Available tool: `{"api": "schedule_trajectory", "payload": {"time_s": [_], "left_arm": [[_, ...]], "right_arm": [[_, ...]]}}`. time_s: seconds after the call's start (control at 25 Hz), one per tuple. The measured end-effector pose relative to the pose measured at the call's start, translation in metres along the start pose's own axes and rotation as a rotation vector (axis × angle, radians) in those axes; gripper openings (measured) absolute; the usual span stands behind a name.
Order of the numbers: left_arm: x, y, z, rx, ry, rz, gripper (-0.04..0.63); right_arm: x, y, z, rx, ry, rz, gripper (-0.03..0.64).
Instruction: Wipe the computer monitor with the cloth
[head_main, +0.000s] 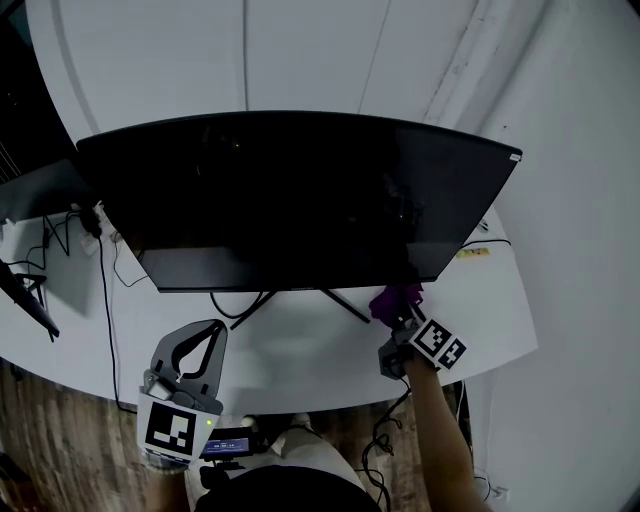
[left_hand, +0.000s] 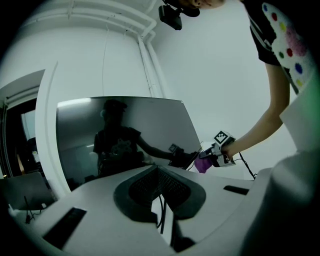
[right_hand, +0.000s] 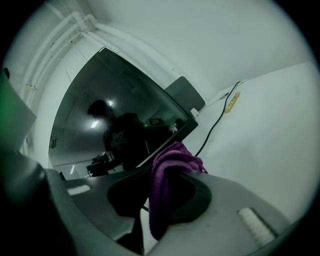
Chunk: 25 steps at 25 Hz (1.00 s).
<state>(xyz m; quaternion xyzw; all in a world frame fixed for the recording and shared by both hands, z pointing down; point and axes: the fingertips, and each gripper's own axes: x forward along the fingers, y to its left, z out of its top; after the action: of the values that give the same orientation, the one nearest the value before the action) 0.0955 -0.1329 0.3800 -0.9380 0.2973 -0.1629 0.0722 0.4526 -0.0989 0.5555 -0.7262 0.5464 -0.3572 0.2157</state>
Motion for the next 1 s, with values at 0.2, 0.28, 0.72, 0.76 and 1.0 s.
{"api": "schedule_trajectory", "payload": {"time_s": [0.2,0.28,0.72,0.76,1.0], "left_arm": [[-0.014,0.013,-0.006,-0.003,-0.003,0.024,0.006],[-0.019,0.019,-0.009,-0.011,-0.002,0.034,0.005],[-0.050,0.047,-0.022,-0.023,-0.004,0.090,0.006],[-0.053,0.050,-0.023,-0.026,-0.004,0.096,0.005],[-0.068,0.063,-0.031,-0.040,0.003,0.128,0.005]], "right_arm": [[0.007,0.023,-0.023,-0.023,0.044,0.032,0.081],[0.010,0.031,-0.031,-0.022,0.058,0.041,0.081],[0.025,0.081,-0.079,-0.056,0.150,0.097,0.080],[0.027,0.085,-0.083,-0.057,0.159,0.102,0.080],[0.034,0.113,-0.108,-0.049,0.210,0.135,0.080]]}}
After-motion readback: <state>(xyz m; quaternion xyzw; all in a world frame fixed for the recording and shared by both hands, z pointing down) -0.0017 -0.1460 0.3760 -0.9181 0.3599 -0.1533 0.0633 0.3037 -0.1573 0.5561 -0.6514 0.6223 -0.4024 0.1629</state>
